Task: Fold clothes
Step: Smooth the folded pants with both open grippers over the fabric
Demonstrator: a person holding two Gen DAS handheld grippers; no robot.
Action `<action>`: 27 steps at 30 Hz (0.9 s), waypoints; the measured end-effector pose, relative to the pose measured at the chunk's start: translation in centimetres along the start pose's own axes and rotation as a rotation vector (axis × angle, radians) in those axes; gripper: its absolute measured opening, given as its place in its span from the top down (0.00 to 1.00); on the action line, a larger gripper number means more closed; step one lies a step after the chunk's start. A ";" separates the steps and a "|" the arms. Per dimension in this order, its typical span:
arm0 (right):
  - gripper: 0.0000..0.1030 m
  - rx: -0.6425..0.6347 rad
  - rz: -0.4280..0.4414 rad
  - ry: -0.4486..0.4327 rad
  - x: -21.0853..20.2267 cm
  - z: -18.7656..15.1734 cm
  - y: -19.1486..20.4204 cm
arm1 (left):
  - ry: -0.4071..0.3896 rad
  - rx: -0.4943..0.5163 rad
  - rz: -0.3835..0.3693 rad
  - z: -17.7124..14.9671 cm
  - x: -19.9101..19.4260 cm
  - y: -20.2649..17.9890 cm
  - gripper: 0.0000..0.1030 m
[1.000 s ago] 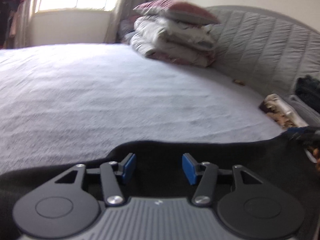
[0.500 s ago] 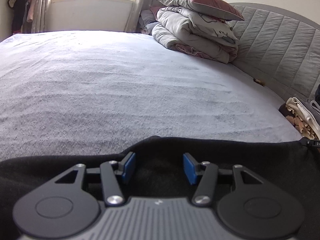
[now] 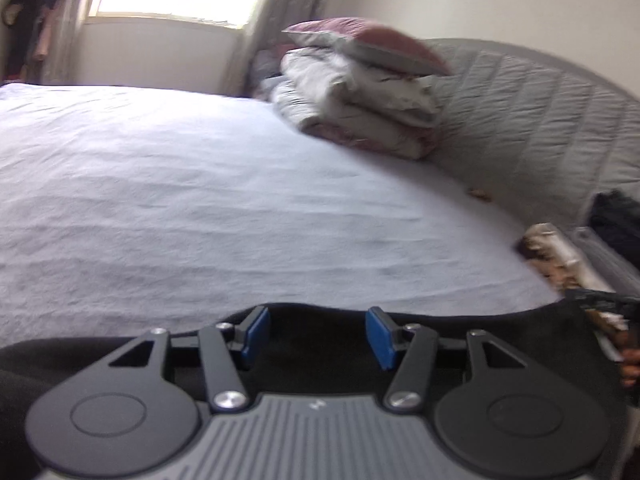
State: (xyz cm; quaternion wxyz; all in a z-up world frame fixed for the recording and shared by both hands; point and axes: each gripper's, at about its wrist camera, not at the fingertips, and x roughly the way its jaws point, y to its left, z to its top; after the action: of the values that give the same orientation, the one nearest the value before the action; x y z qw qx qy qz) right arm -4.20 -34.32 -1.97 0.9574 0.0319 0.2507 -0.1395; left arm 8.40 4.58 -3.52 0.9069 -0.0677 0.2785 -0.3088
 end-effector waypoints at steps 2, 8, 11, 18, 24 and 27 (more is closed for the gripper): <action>0.47 -0.020 0.091 0.000 -0.3 0.1 2.3 | 0.018 0.025 -0.041 -0.4 -0.5 -0.7 0.45; 0.46 -0.094 0.370 0.045 -0.6 0.5 9.2 | 0.143 0.111 -0.123 -2.8 -1.5 -2.2 0.46; 0.46 -0.155 0.474 0.078 -0.6 0.4 12.8 | 0.196 0.133 -0.154 -4.1 -2.3 -2.6 0.46; 0.50 -0.285 0.681 0.107 -1.3 -0.3 19.6 | 0.210 0.239 -0.187 -7.5 -4.9 -4.4 0.45; 0.51 -0.400 0.722 0.188 -0.1 -1.8 23.2 | 0.208 0.291 -0.241 -9.4 -7.5 -5.5 0.45; 0.53 -0.388 0.739 0.195 0.3 -1.2 22.6 | 0.214 0.307 -0.259 -9.7 -8.3 -5.5 0.45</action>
State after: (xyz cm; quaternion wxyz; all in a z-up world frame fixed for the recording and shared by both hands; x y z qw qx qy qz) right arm 1.86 -12.51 -3.38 0.9031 -0.0480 0.3334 0.2662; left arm -5.19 5.61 -6.19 0.8247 0.0689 0.3117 -0.4668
